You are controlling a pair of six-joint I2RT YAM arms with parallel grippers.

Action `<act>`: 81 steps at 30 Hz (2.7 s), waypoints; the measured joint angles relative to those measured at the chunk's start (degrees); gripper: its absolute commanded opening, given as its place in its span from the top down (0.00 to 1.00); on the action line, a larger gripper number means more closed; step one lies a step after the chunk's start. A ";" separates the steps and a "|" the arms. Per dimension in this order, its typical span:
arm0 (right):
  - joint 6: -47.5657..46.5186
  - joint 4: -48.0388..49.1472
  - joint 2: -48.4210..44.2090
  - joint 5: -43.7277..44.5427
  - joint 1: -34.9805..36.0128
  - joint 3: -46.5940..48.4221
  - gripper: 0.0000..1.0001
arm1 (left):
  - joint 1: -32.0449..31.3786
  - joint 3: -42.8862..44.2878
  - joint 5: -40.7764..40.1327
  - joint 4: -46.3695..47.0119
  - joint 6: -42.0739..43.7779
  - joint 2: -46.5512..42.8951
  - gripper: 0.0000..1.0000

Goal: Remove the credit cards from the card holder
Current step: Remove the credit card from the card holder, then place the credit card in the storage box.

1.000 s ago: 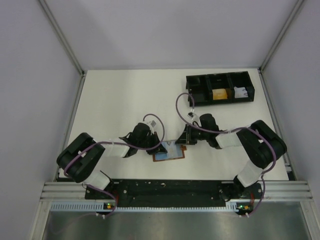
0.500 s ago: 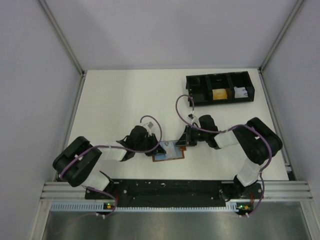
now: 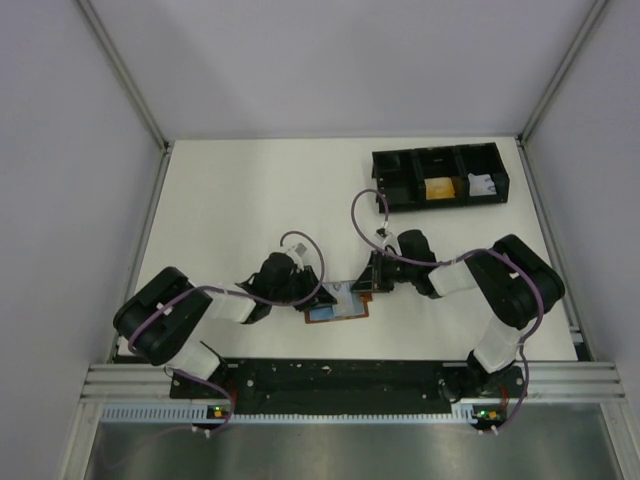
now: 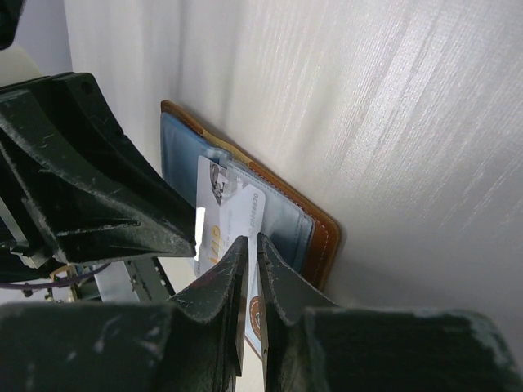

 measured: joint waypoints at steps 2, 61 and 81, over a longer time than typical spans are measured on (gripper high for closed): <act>0.00 -0.02 0.00 0.02 0.00 0.00 0.91 | 0.00 -0.09 -0.20 0.37 -0.44 0.79 1.00; -4.48 9.79 -11.34 -21.70 0.46 0.50 0.69 | 6.03 -9.73 14.78 8.37 8.22 -27.47 1.00; 1.73 14.36 -15.06 -18.69 -3.85 0.28 1.00 | 6.21 0.59 -0.92 -14.75 19.65 -39.80 0.04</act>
